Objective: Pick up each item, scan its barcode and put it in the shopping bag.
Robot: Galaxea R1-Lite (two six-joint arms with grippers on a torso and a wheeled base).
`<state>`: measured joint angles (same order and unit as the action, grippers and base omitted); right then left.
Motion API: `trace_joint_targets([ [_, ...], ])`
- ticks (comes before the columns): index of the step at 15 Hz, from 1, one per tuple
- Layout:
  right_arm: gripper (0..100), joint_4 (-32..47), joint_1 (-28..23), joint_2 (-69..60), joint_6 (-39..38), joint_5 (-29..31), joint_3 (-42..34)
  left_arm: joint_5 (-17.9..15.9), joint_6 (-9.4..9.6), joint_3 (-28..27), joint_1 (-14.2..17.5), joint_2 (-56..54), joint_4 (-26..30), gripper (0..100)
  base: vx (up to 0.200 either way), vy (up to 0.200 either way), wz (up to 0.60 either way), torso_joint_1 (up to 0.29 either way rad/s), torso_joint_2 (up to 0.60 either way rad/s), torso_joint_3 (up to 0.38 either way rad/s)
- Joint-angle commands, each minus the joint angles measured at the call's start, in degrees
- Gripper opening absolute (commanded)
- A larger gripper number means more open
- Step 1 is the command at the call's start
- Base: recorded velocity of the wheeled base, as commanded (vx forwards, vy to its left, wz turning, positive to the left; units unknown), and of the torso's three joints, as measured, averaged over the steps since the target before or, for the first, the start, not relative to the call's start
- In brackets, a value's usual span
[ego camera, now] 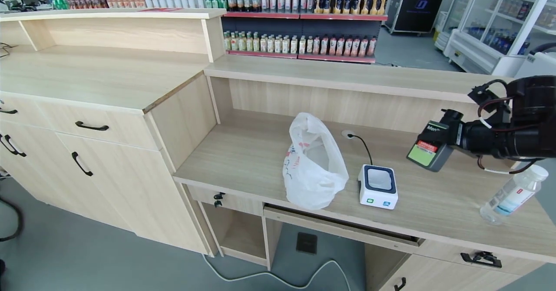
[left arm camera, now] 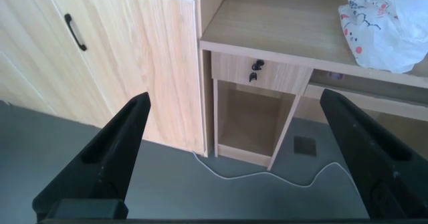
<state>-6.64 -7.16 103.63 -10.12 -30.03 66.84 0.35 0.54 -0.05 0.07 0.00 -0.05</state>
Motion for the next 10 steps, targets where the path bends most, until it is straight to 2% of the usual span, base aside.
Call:
trace_joint_targets([
  [1, 0, 0.93, 0.65, 4.65, 3.61, -0.21, -0.22, 0.09, -0.01, -0.04, 0.01, 0.00, -0.04, 100, 0.000, 0.000, 0.00, 0.000, 0.00, 0.000],
  [3, 0, 2.60, 0.48, 6.14, 8.54, -0.47, -0.04, 0.00, -0.01, -0.04, 0.01, 0.00, -0.04, 100, 0.000, 0.000, 0.00, 0.000, 0.00, 0.000],
  [10, 0, 2.25, 0.48, 8.78, 9.06, -5.31, 1.01, 0.00, -0.01, 0.05, 0.01, 0.00, -0.04, 100, 0.000, 0.000, 0.00, 0.000, 0.00, 0.000],
])
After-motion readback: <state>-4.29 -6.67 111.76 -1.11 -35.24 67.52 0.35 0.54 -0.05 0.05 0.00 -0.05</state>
